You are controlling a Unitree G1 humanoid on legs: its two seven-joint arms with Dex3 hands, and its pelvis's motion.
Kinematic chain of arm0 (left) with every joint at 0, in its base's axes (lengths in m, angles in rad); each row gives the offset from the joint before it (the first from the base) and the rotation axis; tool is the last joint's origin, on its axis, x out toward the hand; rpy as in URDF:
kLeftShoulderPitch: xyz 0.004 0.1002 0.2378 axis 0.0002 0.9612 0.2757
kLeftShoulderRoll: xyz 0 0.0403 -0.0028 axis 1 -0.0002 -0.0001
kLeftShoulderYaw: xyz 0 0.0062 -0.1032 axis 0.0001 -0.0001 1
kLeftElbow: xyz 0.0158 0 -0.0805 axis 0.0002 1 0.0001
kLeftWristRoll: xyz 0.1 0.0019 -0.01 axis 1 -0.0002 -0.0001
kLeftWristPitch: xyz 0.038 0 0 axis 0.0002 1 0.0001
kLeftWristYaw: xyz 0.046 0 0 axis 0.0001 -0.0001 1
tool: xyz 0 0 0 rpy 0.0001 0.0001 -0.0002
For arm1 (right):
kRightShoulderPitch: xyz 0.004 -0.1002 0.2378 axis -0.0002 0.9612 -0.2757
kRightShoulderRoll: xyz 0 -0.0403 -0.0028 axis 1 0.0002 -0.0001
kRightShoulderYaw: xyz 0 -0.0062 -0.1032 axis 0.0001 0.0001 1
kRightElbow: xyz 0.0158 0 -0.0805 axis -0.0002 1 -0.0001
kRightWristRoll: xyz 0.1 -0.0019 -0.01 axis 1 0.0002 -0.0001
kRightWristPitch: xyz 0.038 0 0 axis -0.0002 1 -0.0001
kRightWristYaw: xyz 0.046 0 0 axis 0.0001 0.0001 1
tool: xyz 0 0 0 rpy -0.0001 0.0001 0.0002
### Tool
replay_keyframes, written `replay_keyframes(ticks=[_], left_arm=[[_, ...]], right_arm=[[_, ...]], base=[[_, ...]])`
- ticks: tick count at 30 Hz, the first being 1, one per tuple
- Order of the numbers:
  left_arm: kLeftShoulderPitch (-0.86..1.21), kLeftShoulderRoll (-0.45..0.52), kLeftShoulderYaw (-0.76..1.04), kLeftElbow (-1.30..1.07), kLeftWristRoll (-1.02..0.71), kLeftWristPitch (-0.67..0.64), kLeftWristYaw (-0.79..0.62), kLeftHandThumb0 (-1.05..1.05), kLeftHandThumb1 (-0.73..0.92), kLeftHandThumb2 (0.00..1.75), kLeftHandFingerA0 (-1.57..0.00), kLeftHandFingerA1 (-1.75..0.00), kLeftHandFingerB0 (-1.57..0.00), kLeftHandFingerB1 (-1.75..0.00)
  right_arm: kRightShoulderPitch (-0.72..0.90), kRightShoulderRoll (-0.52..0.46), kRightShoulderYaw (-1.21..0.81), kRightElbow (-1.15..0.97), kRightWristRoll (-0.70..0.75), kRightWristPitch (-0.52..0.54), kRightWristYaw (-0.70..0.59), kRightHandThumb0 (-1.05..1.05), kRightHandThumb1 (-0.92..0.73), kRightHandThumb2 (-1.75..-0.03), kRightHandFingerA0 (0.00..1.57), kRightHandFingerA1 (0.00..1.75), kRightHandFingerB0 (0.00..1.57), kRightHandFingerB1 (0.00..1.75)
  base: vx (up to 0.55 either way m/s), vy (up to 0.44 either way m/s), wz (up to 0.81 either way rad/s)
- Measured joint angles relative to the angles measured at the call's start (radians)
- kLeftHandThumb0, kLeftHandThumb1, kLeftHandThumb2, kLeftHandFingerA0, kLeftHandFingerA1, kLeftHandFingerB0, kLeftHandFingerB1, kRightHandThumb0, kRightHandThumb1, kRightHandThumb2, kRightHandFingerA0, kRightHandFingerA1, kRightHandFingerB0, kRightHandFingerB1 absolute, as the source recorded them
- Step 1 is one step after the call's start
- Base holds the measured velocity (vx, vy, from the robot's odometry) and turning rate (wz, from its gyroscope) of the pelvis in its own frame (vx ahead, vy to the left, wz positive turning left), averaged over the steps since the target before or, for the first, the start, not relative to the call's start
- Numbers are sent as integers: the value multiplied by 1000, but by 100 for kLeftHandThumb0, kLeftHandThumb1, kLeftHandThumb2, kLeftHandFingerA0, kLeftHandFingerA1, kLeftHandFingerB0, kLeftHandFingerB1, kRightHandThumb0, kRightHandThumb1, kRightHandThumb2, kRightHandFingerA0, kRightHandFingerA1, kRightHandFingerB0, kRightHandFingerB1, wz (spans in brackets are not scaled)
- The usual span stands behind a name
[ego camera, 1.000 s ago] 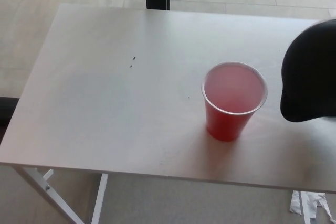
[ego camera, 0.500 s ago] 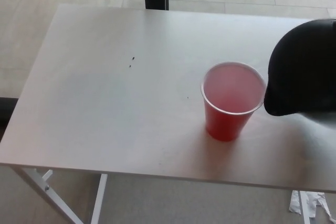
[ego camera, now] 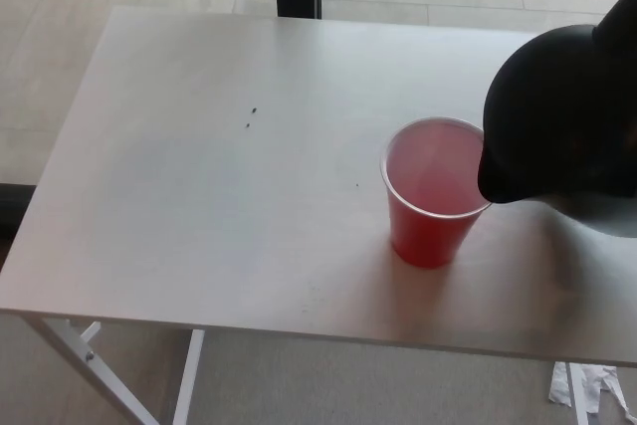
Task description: The robot uses its right hand to lift up a kettle kept on the middle of the desk by its handle and tilt it into a glass kept next to it to pour out water
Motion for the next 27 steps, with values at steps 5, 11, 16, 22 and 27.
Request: replay_keyframes(ticks=[5,11,16,22,27], left_arm=[[-1,-3,-1,0,0,0,3,-66,81,64,-72,-60,-52,-55],[-2,-3,-10,1,0,0,3,-66,82,64,-72,-60,-53,-55],[0,-4,-14,2,0,0,4,-66,81,64,-71,-60,-53,-54],[2,-4,-13,3,0,0,4,-65,81,64,-70,-59,-53,-55],[4,-4,-13,4,0,0,4,-66,82,64,-72,-61,-52,-55]], right_arm=[[-1,26,2,21,2,3,-10,-15,-50,-109,81,175,80,138],[-7,52,30,0,-17,39,-22,-22,-67,-69,83,142,79,65],[-16,56,52,-15,-40,80,-31,-16,-68,-74,85,145,81,77],[-33,59,49,-8,-44,107,-31,-18,-43,-130,89,175,82,163],[-60,63,36,-10,-32,141,-26,-24,-42,-124,96,165,80,149]], base=[[0,0,0],[0,0,0],[0,0,0],[0,0,0],[0,0,0]])
